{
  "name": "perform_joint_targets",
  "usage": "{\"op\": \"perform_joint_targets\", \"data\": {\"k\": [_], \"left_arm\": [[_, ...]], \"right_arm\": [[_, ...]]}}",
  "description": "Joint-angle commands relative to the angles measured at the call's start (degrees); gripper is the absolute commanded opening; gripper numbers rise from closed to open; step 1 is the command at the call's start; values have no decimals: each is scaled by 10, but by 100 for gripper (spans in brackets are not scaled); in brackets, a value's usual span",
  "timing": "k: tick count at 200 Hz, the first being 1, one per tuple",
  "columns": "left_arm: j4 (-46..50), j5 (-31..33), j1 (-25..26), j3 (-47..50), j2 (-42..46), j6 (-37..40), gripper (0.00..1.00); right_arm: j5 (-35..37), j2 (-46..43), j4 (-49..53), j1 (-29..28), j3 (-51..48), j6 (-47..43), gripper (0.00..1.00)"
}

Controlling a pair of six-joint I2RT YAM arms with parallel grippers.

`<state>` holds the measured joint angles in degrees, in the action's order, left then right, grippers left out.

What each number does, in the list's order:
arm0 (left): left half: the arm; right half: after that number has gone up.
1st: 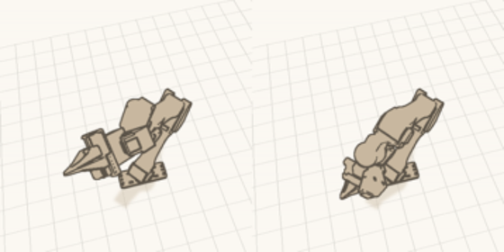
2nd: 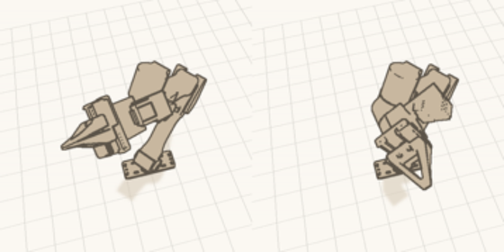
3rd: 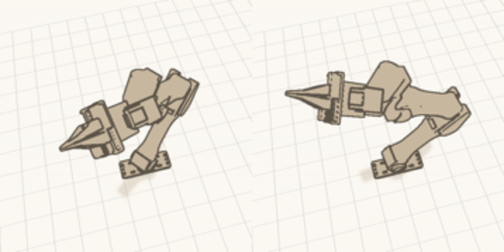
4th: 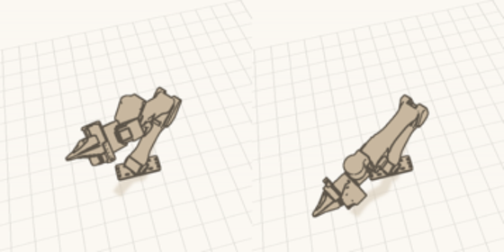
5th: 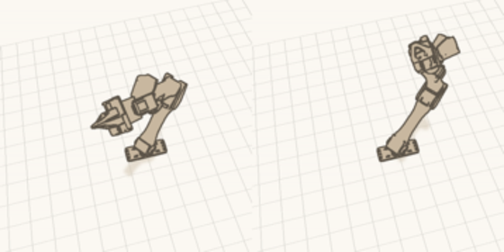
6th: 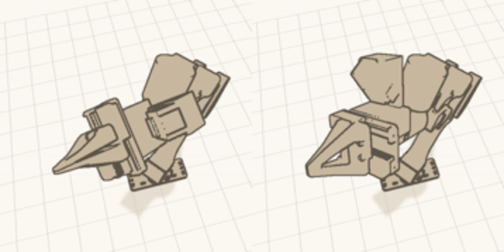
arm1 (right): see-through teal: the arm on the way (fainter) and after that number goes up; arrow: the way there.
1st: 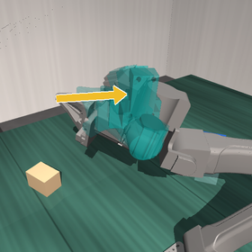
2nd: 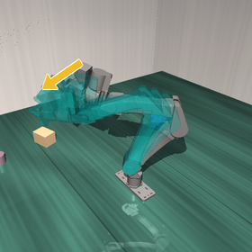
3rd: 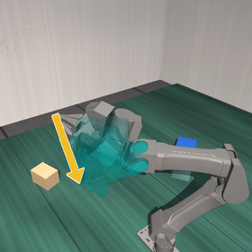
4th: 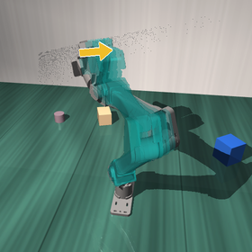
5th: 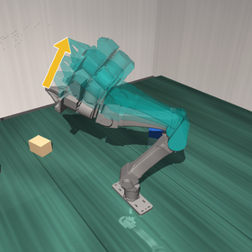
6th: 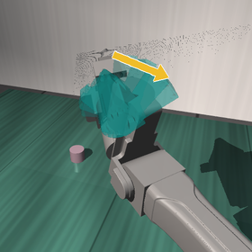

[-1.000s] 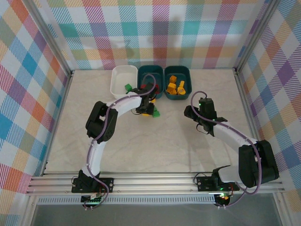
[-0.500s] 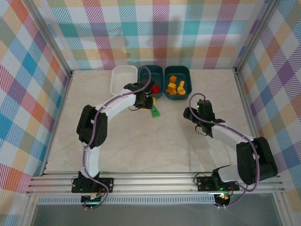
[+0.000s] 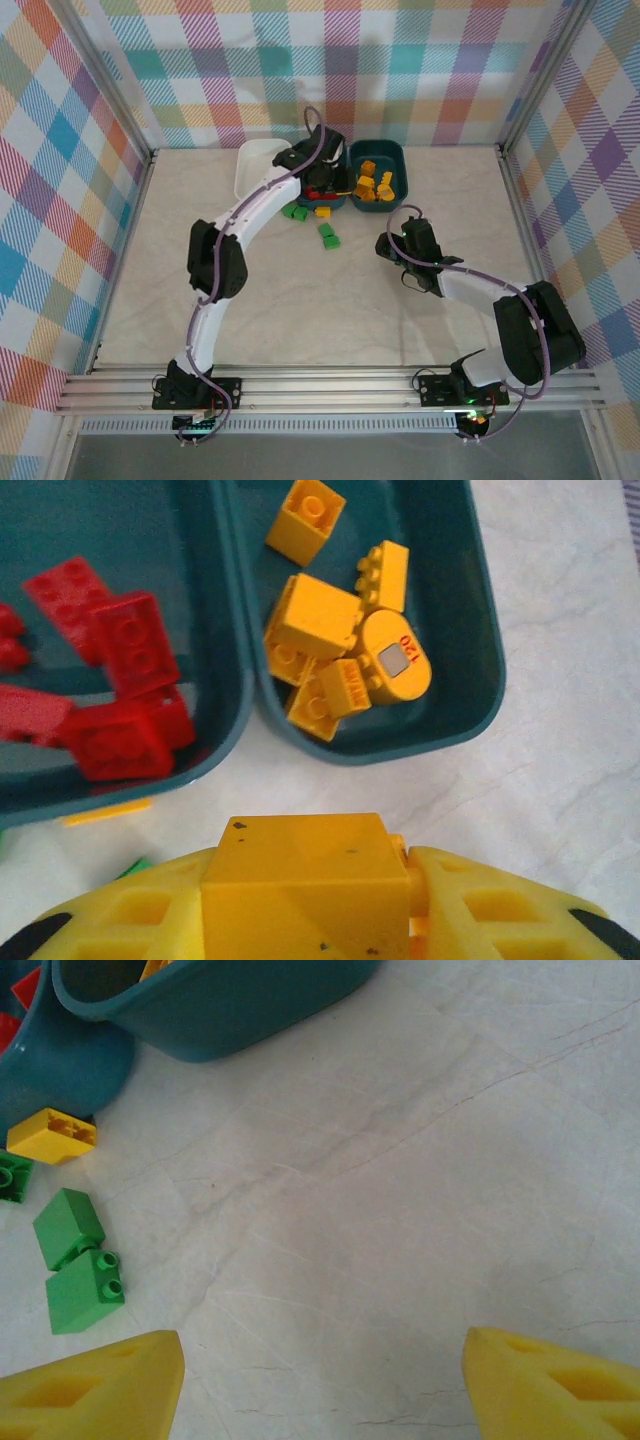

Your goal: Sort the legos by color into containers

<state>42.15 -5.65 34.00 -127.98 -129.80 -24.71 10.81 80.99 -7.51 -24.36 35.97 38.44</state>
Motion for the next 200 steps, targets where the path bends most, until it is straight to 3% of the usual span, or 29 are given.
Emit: {"op": "perform_joint_targets", "data": {"k": [1, 63, 97, 158, 183, 200], "left_arm": [[16, -30, 9, -69, -45, -24, 34], [-52, -37, 11, -175, -141, -48, 36], [-111, -51, 12, -187, -172, -38, 39], [-150, -41, 11, -249, -241, -66, 42], [-175, -46, 12, -260, -259, -83, 52], [-182, -35, 13, -267, -265, -78, 68]], "right_arm": [[-15, 14, -21, 3, -4, 27, 74], [-60, 52, -32, 23, 1, 69, 74], [-80, 75, -36, 29, 10, 74, 74], [-80, 50, -32, 42, 0, 71, 74], [-82, 48, -30, 46, 0, 72, 74], [-76, 43, -28, 48, -4, 77, 74]]}}
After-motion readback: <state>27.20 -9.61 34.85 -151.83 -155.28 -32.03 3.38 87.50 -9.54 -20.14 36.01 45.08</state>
